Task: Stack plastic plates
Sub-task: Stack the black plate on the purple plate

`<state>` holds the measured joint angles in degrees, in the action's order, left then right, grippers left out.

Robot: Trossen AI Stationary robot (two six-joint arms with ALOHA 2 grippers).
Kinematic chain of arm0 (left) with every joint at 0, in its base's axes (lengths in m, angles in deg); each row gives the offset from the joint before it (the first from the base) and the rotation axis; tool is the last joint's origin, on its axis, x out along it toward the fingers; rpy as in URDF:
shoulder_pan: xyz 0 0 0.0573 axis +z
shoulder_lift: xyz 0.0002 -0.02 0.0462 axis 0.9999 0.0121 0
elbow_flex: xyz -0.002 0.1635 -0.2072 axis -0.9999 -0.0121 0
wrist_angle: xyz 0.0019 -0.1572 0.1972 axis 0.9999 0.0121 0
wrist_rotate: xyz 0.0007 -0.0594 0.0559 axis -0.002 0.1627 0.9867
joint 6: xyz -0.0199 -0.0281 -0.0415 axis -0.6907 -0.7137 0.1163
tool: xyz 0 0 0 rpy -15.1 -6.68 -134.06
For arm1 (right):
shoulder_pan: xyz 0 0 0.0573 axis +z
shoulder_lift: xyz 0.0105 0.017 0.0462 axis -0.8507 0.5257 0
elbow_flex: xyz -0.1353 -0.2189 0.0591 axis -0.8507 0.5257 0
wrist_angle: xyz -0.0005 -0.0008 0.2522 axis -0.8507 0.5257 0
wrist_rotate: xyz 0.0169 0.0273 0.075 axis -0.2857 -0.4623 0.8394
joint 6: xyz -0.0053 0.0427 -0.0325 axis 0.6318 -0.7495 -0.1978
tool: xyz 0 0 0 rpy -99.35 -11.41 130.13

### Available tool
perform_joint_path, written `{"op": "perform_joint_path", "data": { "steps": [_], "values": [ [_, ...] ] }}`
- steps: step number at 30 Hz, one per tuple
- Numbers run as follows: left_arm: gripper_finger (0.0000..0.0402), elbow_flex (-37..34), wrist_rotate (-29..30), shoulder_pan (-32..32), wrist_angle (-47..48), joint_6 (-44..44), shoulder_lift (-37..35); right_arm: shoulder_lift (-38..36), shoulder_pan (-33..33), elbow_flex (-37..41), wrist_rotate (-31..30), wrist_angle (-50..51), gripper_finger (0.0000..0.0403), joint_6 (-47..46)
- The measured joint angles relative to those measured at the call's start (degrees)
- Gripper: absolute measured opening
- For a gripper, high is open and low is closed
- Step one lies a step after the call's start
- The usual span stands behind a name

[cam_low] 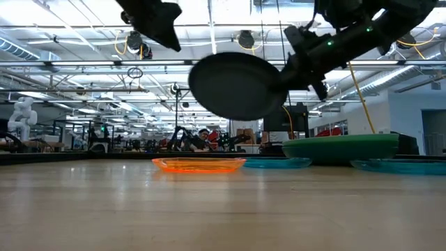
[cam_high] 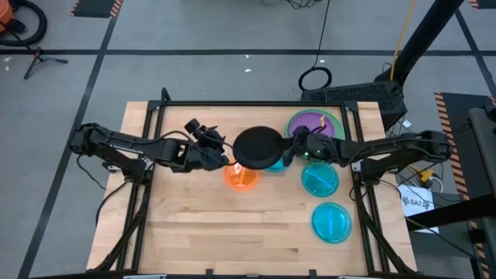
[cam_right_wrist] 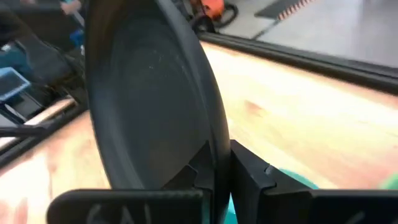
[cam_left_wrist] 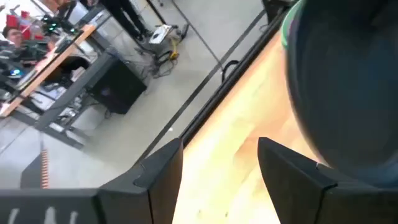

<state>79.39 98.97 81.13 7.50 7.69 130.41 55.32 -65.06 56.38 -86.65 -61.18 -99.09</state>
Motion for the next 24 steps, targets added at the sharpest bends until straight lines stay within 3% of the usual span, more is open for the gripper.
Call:
{"op": "perform_joint_path", "data": {
  "steps": [8, 16, 24],
  "values": [
    [0.0214, 0.02, 2.49, 0.23, 3.98, -2.26, 0.01, -11.35, -10.43, -0.1, 2.16, 21.27, 0.002, -2.92],
    [0.0214, 0.02, 2.62, 0.25, 4.39, -2.46, 0.01, -23.83, -26.01, -0.15, 3.81, 40.16, 0.002, -4.44],
    [0.0214, 0.02, 2.58, 0.25, 4.55, -2.26, 0.03, -26.5, -35.02, -0.15, 7.96, 49.2, 0.0022, -5.57]
  ]
}}
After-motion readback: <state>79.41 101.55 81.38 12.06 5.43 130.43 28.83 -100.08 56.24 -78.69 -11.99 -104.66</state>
